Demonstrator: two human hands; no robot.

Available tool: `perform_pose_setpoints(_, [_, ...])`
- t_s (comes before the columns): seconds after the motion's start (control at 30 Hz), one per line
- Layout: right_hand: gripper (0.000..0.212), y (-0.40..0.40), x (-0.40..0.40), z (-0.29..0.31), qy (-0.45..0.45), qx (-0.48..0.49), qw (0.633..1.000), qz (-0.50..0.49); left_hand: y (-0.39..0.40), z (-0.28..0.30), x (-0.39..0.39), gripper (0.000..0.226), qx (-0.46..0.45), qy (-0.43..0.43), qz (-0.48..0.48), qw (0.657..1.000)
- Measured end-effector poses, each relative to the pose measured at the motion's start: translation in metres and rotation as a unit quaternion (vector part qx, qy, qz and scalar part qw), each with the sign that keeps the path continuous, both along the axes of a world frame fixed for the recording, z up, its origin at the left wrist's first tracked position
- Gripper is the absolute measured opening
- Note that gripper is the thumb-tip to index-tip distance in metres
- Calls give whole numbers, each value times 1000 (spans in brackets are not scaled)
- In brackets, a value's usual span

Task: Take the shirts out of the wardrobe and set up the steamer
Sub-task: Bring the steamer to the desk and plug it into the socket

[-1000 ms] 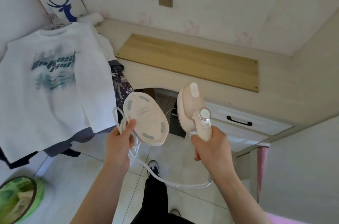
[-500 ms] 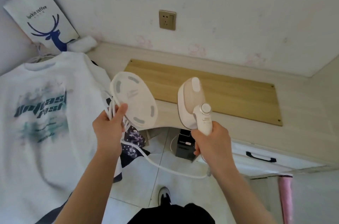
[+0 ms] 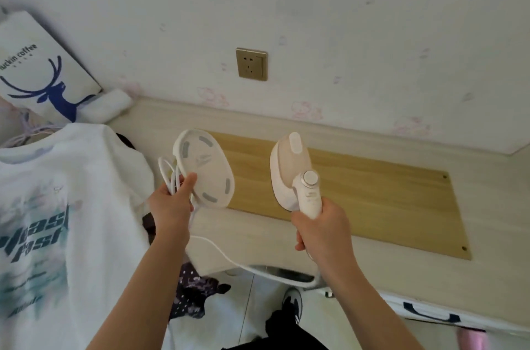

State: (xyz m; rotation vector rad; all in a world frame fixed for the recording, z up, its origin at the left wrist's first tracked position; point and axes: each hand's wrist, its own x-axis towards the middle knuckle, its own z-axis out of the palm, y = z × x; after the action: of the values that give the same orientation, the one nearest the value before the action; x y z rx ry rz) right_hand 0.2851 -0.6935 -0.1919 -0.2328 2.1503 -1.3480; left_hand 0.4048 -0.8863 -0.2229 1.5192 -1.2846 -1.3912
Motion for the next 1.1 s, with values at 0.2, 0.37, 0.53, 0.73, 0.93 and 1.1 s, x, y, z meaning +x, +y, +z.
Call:
perform_pose_setpoints(0.2, [10,-27,-46,-8,12,19,1000,17,-22,-26,-42,21,11,-41,-18,999])
perform_pose_setpoints(0.37, [9,-39,-64,-13,14,34,999,20,-32,-40,-57,24,30,-80,-35,996])
perform_pose_setpoints(0.53, [8,-53,-69,-17,4,49,999,0,-43,-48,-64,23,44,-91,-81,992])
perform_pose_setpoints(0.73, [12,-65,-65,-21,-9,60,997,-41,-58,-58,-80,14,86,-80,-172,978])
perform_pose_setpoints(0.93, [9,-71,-63,-28,-10,79,995,-67,-61,-81,-107,13,104,-119,-260,953])
perform_pose_setpoints(1.1, [11,-70,-66,-30,-2,97,992,-79,-47,-92,-128,10,132,-118,-307,935])
